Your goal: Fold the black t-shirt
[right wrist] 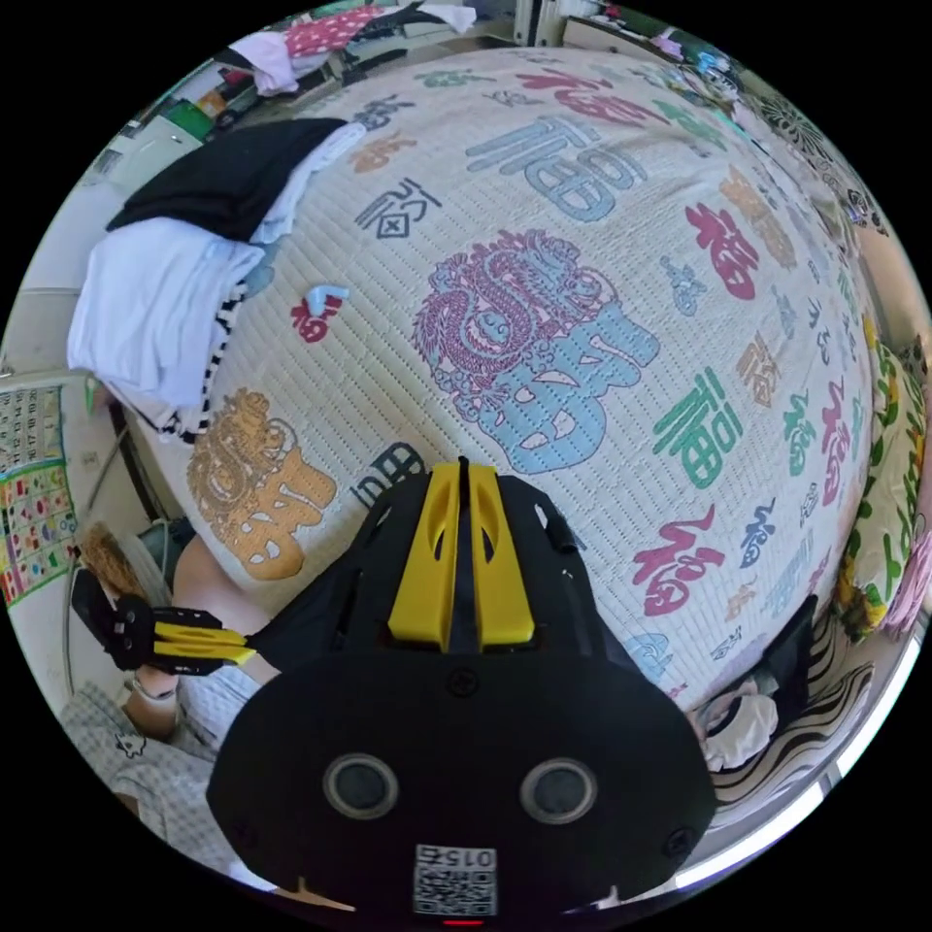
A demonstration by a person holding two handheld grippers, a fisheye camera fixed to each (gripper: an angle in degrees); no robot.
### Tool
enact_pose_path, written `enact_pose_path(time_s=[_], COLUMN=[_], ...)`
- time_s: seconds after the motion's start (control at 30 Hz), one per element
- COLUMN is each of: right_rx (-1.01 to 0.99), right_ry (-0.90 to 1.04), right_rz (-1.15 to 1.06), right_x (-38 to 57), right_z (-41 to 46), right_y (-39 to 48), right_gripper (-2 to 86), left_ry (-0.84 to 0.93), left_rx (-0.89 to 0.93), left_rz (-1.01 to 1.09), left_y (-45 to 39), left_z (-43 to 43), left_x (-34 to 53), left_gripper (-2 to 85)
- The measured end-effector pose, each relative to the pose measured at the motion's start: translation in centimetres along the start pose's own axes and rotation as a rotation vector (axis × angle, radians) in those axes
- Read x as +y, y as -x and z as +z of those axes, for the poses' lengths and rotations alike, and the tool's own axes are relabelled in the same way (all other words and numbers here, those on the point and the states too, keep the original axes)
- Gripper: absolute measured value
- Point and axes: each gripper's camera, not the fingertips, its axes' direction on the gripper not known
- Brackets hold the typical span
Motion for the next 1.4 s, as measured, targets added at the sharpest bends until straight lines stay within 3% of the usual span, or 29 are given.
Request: enact_pose_path(time_s=[0.33,0.57,0.73,0.83,0.97,1.07,1.23,1.33,1.4], right_rx=[-0.319,-0.460,-0.542,-0.570,-0.530,-0.508,-0.513,-0.483,-0.421], right_ry=[-0.328,-0.469,-0.457,-0.448,-0.509,-0.546,-0.600,-0.668,-0.607], right_rz=[0.054,0.246,0.451,0.514,0.576,0.534,0.436,0.311,0.249], right_x=[16.6,31.7,38.8,40.4,43.2,45.3,46.0,45.1,43.7], right_z=[-7.8,-5.3,2.6,6.4,7.6,7.2,5.2,3.3,3.2], right_y=[-15.1,-28.8,-38.2,-40.7,-42.3,-42.7,-42.1,-39.8,-38.3], right_gripper=[-0.5,0.1,1.6,4.2,6.9,8.1,9.1,7.8,8.4], left_ry=[-0.026,0.163,0.307,0.422,0.525,0.435,0.206,0.310,0.485], left_rx=[0.107,0.231,0.151,0.081,0.139,0.189,-0.035,-0.081,-0.048], left_rz=[0.335,0.600,0.680,0.657,0.627,0.696,0.855,0.919,0.999], left_y=[-11.8,-22.5,-26.6,-26.8,-27.1,-27.9,-27.7,-27.2,-27.8], left_z=[5.4,20.0,33.6,40.3,43.5,41.2,37.1,38.6,42.0], left_x=[0.6,-1.1,-1.7,-2.5,-4.6,-7.6,-18.2,-25.8,-30.1], left_gripper=[-0.7,-0.5,0.3,3.7,6.9,6.8,7.7,8.4,9.2])
